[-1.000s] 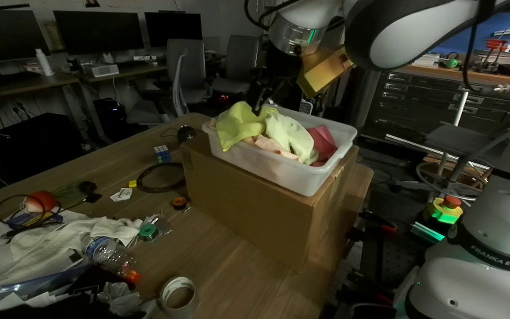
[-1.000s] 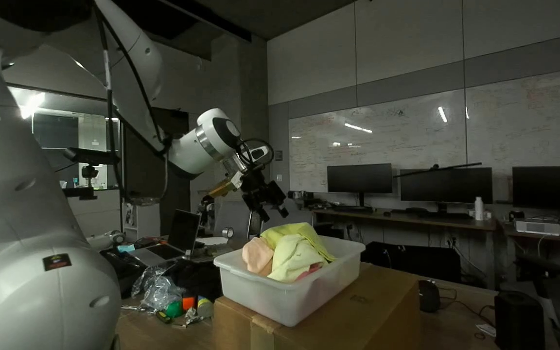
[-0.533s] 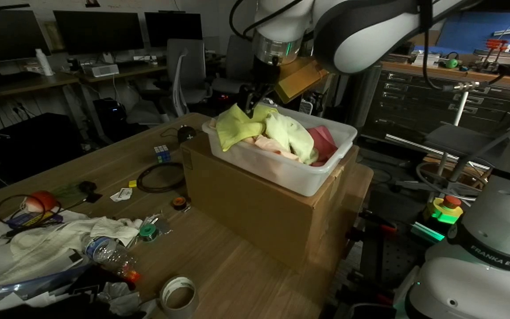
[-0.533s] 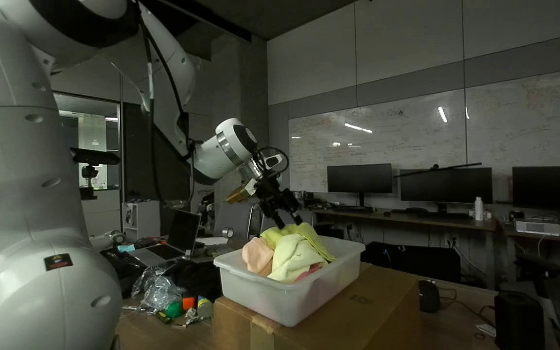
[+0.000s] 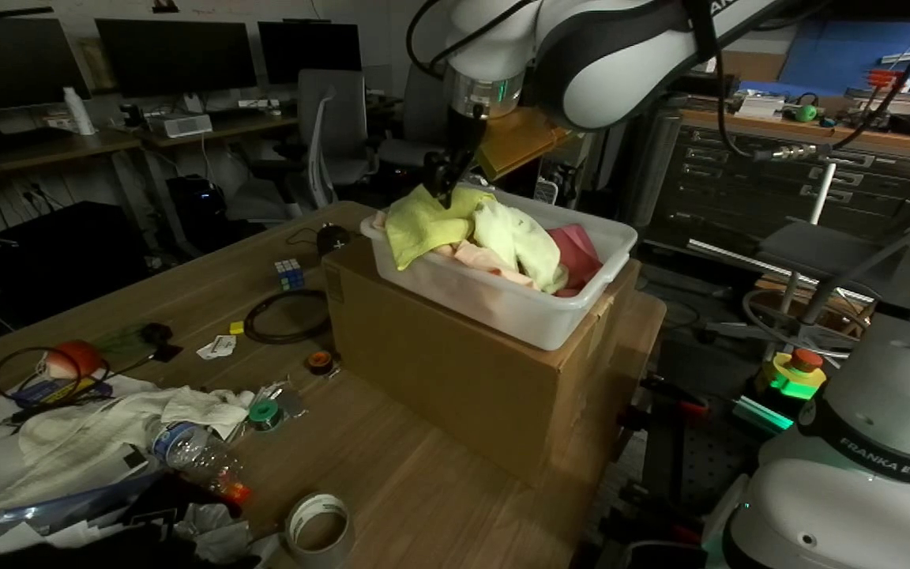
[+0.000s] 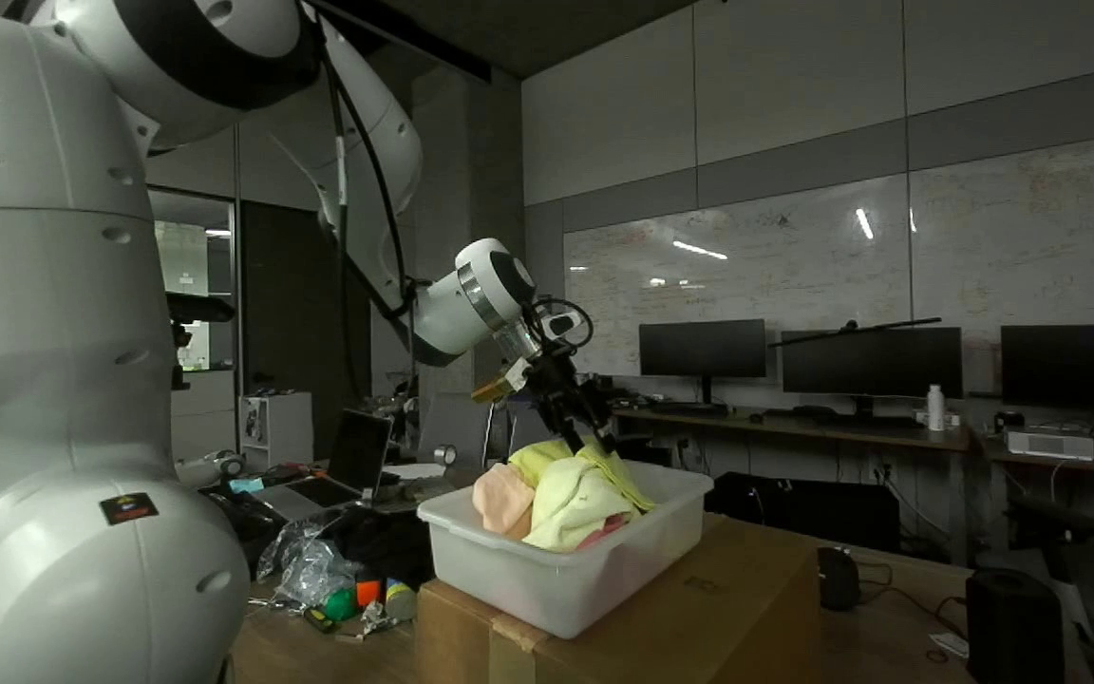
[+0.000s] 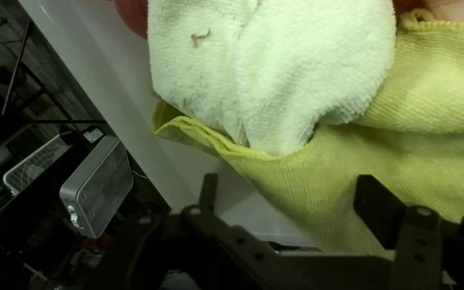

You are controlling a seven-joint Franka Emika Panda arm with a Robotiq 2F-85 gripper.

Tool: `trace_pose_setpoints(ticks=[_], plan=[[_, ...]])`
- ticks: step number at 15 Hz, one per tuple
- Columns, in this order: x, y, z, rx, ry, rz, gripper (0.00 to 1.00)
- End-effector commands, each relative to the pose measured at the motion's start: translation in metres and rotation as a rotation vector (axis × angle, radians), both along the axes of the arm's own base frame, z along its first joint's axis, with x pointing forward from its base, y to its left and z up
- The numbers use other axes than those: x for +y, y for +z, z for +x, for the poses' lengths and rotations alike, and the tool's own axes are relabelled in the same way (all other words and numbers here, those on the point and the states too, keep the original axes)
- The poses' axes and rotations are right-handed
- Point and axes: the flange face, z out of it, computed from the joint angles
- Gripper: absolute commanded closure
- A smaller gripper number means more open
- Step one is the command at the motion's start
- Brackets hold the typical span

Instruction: Pick the clothes from the container and put them on the table.

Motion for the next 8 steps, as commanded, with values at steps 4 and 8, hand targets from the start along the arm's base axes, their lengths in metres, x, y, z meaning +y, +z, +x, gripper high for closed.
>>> trace_pose_setpoints(ticks=[4, 8], plan=[[-0.0026, 0.0045, 0.0130, -0.030, -0.021, 0.001, 0.66], [-0.0032, 0.0035, 0.0119, -0.031, -0.029, 0.010, 0.92]])
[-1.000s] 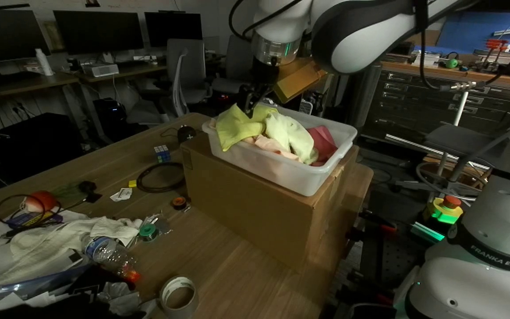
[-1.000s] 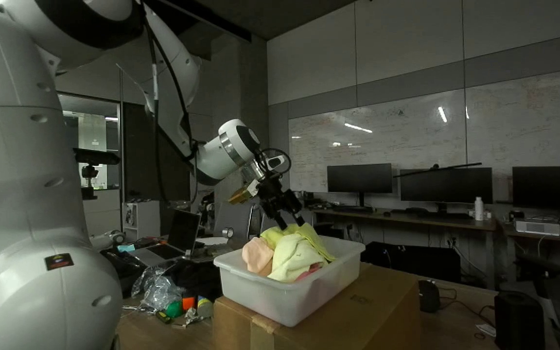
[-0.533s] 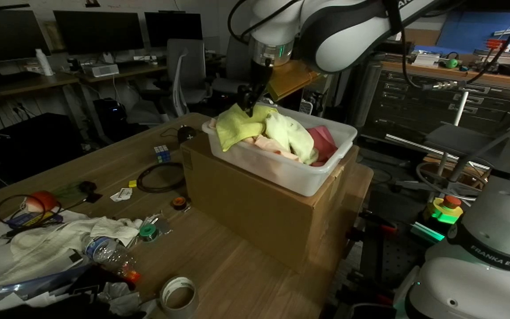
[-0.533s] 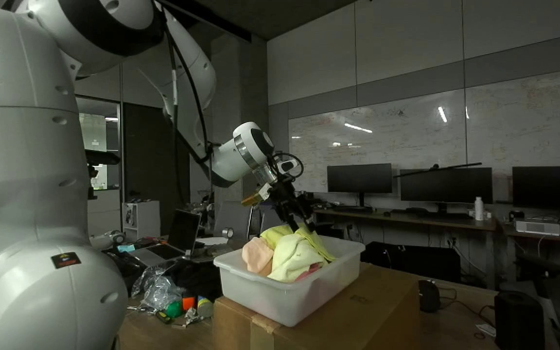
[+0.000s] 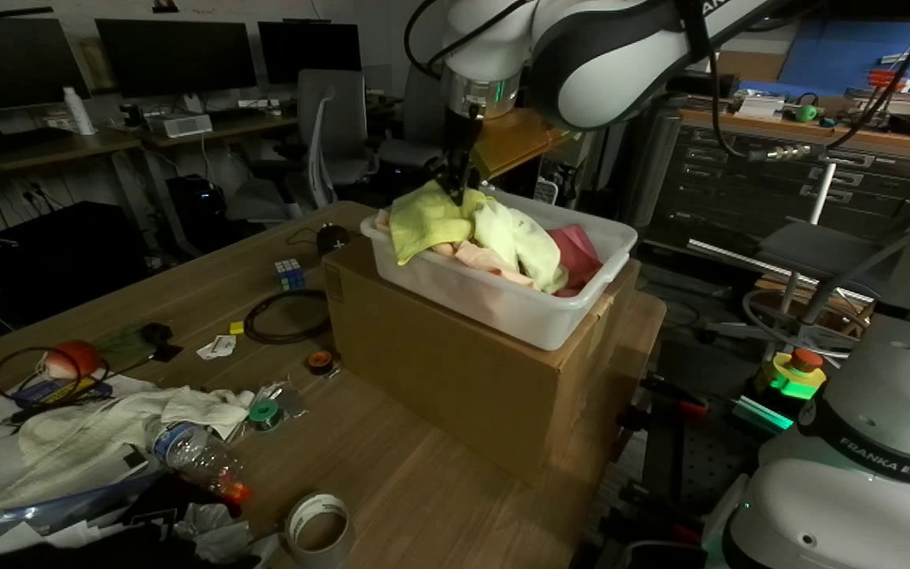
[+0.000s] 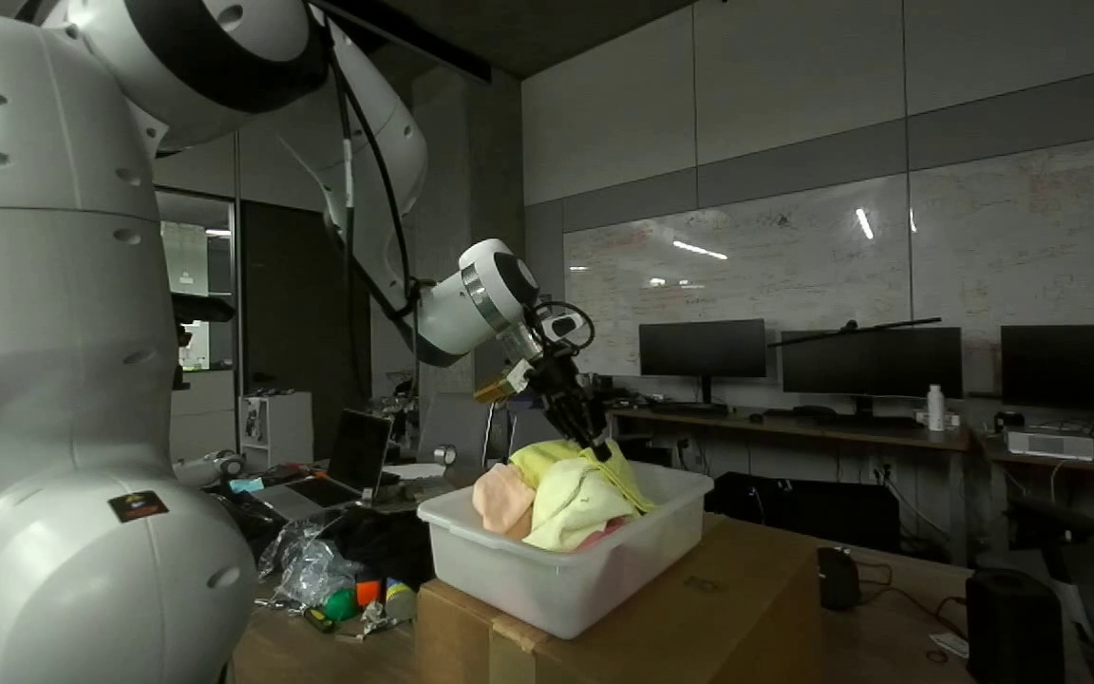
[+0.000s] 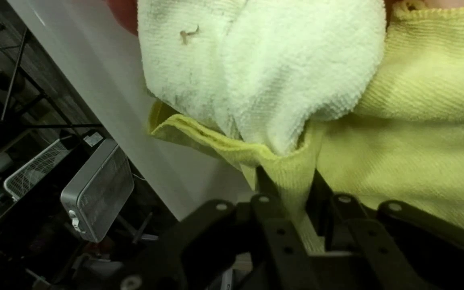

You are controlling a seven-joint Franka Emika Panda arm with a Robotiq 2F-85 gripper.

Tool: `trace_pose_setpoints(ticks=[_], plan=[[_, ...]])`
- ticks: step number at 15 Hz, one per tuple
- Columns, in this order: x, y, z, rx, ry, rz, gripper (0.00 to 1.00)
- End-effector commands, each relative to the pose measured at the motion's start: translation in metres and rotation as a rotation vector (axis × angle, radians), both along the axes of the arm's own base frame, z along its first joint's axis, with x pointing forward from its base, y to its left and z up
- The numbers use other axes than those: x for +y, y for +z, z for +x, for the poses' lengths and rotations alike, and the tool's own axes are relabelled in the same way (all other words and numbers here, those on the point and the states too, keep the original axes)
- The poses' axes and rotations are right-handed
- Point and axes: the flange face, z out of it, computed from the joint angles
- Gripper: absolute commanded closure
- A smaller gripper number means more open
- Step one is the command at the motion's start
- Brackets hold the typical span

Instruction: Pick the clothes from the container and put them on the table.

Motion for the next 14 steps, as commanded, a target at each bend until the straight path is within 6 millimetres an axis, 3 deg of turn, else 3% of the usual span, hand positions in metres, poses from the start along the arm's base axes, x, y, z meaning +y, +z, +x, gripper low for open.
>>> trace_pose_setpoints(ticks=[1, 3, 6, 10, 14], plan=[[-0.002, 0.006, 0.007, -0.025, -0.014, 0.003, 0.94], [-0.001, 0.011, 0.004, -0.043, -0.030, 0.018, 0.99], [0.001, 0.025, -0.004, -0.100, -0.061, 0.045, 0.97], [0.006, 0.070, -0.026, -0.255, -0.121, 0.086, 0.96], [0.013, 0.131, -0.058, -0.422, -0.175, 0.110, 0.96]])
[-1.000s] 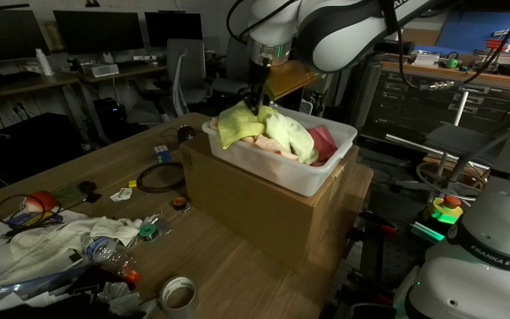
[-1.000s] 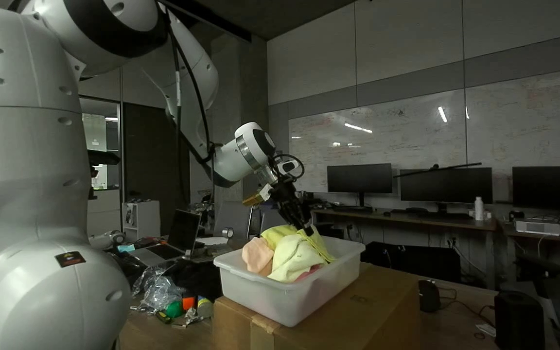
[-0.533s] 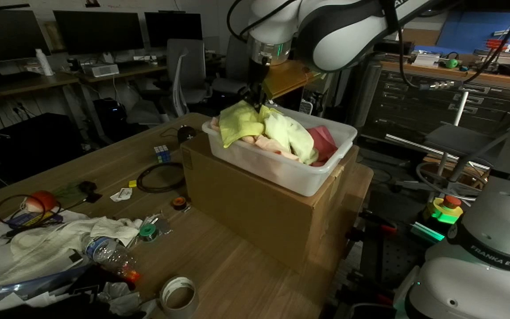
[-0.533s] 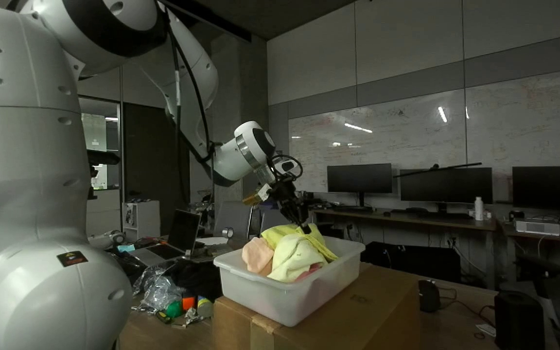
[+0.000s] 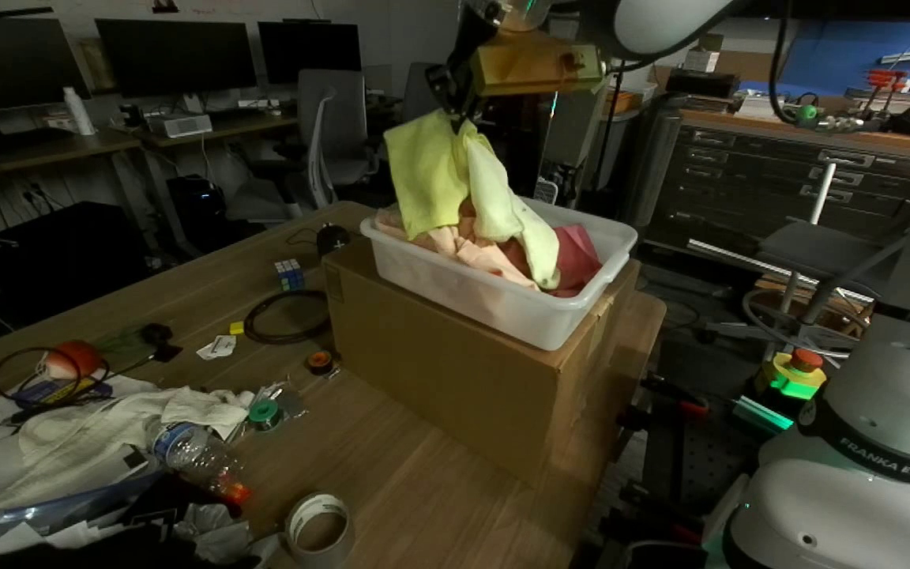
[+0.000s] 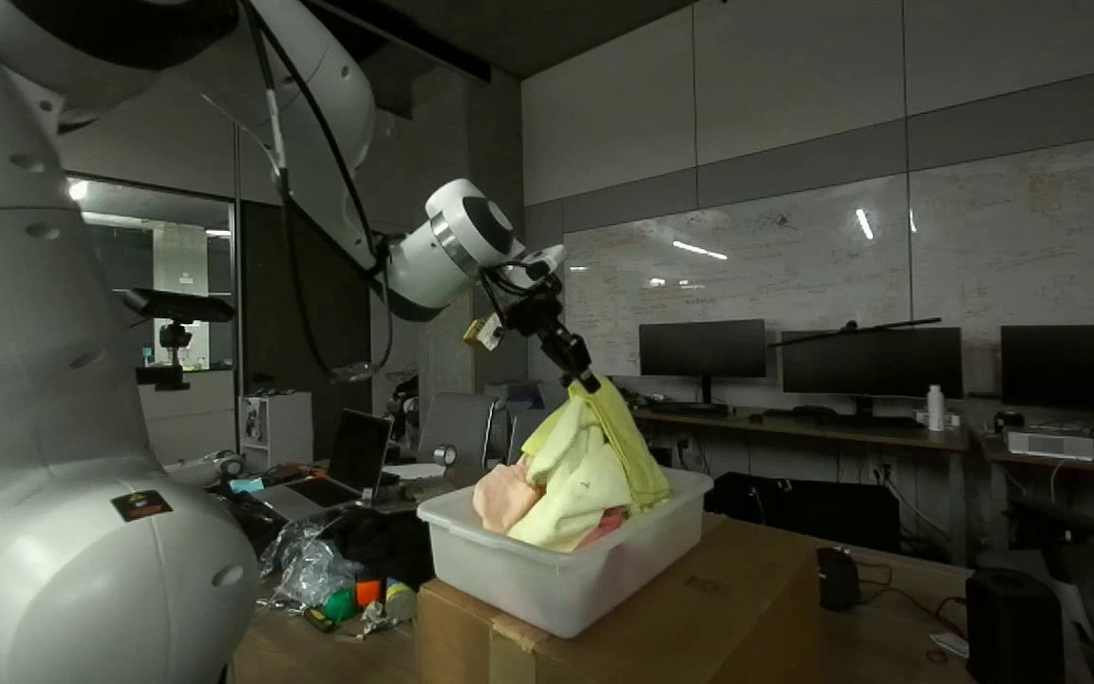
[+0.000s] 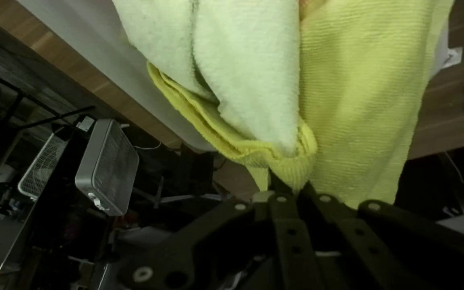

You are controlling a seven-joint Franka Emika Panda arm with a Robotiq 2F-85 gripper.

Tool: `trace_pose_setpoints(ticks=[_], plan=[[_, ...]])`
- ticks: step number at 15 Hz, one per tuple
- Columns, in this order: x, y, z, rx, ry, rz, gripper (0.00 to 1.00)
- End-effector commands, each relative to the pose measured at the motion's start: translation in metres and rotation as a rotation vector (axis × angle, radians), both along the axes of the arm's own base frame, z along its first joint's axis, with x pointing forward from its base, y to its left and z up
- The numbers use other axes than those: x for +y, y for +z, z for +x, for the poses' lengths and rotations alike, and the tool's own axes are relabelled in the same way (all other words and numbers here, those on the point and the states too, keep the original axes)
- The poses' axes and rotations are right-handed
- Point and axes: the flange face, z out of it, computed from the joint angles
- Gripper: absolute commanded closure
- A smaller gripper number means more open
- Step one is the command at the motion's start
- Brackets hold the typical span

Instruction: Pick the clothes from the container and put them on the table.

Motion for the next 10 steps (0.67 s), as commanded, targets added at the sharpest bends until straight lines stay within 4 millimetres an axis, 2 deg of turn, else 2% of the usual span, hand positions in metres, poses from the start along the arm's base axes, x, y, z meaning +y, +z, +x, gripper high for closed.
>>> trace_pose_setpoints(ticks=[1, 6, 8, 10], plan=[[0.007, 0.056, -0.040, -0.166, -0.033, 0.018, 0.96], [0.028, 0.118, -0.084, -0.324, -0.038, 0.010, 0.96], [0.041, 0.136, -0.100, -0.371, -0.029, 0.000, 0.96], [0.058, 0.144, -0.107, -0.379, 0.009, -0.017, 0.96]])
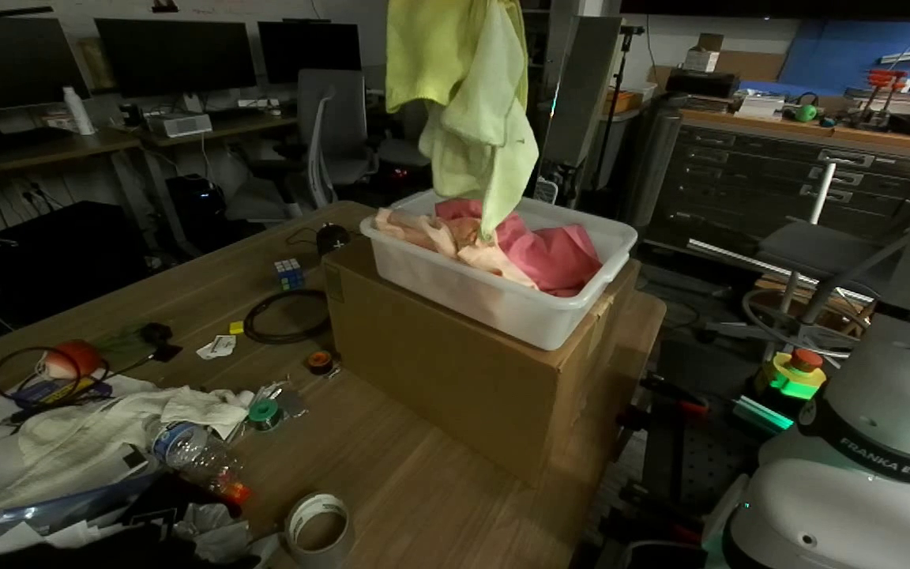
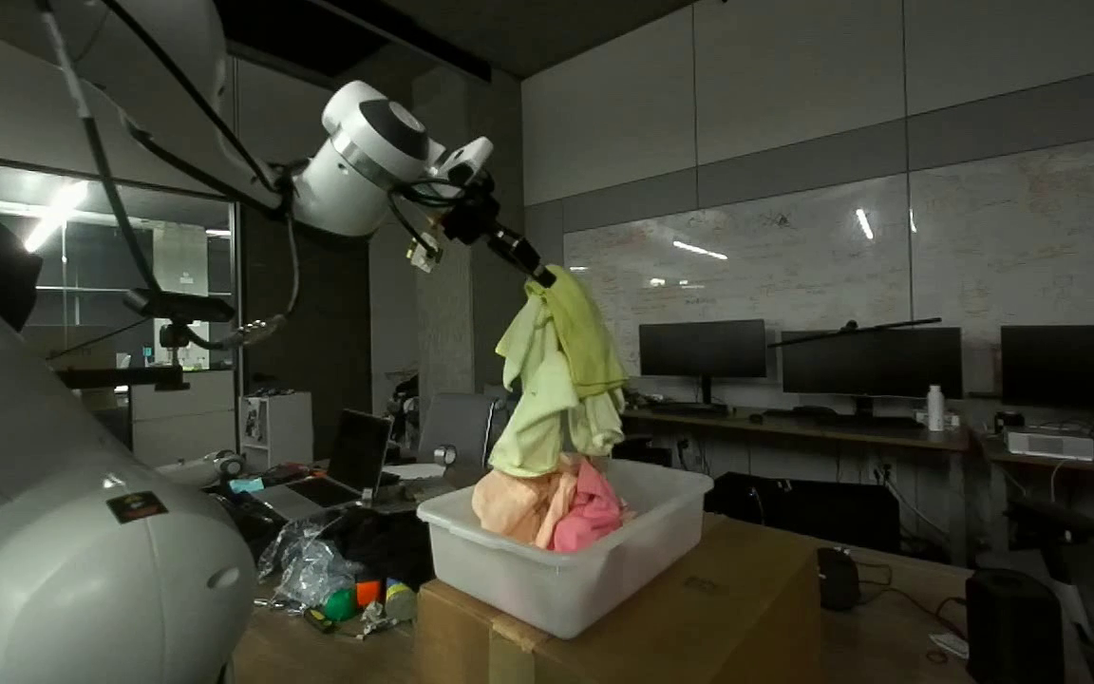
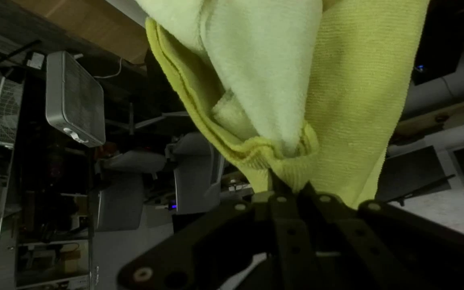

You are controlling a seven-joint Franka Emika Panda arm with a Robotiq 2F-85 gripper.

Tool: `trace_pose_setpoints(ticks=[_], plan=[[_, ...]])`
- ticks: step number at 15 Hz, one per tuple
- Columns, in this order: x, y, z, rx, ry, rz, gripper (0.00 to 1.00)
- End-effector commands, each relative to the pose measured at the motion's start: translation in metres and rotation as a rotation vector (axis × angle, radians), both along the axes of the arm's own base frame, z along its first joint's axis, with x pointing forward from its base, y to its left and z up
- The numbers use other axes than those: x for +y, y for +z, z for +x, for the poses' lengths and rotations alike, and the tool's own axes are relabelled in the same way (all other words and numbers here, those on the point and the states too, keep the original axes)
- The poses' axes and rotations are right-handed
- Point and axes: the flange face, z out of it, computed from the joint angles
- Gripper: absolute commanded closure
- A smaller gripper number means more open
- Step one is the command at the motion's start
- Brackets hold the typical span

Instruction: Pick the clothes from the container and put them on the table.

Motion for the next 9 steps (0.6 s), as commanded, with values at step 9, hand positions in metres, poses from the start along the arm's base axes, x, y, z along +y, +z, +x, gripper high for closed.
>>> trace_pose_setpoints(ticks=[9], plan=[[0.177, -0.040, -0.005, 0.234, 0.441, -0.041, 0.97]])
